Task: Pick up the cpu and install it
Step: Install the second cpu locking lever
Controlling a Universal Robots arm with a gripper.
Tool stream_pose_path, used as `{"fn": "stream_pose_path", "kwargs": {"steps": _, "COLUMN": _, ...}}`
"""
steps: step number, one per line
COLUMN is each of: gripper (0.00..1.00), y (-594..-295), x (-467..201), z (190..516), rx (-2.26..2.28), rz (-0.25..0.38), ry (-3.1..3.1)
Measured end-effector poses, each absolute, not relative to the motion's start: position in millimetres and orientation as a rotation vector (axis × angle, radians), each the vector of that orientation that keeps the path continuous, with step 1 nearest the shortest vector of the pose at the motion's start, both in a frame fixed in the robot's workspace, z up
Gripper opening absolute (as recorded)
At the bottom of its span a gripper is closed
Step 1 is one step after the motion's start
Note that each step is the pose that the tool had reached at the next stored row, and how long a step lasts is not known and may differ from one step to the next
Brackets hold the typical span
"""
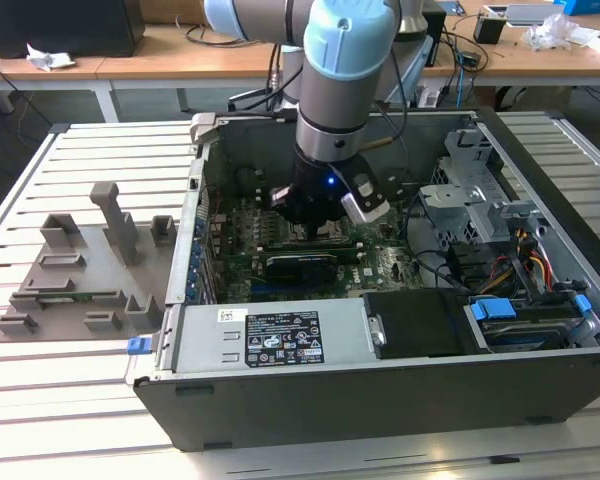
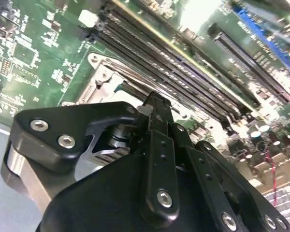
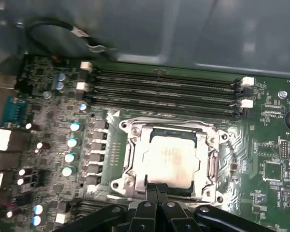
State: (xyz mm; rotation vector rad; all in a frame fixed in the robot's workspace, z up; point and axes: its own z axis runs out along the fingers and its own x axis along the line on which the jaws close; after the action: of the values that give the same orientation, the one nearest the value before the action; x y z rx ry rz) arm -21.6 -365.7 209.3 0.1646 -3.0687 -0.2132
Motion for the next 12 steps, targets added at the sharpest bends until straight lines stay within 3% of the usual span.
{"fn": "stream_pose_path", "kwargs": {"steps": 6, "gripper": 0.11, "y": -336.4, "x": -19.2, "z": 209.0, "rx": 0.159, "rz": -0.040, "ry": -3.070}}
{"fn": "stream_pose_path", "kwargs": {"steps": 12, "gripper": 0.11, "y": -326.2, "x": -18.2, "z": 228.8, "rx": 0.158, "rz": 0.002, "ry": -3.069}}
